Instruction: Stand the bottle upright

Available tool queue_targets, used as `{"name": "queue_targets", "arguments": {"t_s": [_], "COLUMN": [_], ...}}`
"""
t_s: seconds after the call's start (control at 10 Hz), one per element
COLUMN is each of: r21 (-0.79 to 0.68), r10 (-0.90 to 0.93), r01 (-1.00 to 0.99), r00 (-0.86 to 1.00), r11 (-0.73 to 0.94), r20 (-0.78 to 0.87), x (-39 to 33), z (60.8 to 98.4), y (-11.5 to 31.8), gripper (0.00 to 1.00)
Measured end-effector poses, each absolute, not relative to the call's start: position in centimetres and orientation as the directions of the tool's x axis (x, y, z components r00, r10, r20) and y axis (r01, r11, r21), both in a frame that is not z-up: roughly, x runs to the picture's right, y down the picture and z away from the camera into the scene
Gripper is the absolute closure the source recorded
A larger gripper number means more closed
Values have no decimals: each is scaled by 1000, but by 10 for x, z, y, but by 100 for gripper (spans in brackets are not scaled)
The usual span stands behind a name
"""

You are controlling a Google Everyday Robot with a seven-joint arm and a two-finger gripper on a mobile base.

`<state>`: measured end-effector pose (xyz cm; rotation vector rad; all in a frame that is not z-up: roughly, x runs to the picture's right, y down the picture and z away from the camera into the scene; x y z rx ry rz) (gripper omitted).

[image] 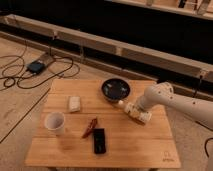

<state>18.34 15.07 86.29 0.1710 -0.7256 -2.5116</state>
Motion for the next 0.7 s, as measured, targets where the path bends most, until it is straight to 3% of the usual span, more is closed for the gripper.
{"name": "queue_targets", "arguments": {"t_s": [0.4,0.7], "r21": [566,580], "r10": [-485,-462], "r01": [430,419], "r00": [-872,-883], "r11": [-703,-699], "r20": [59,82], "x": [196,202], "z": [866,868], "y": [176,181], "gripper": [97,72]}}
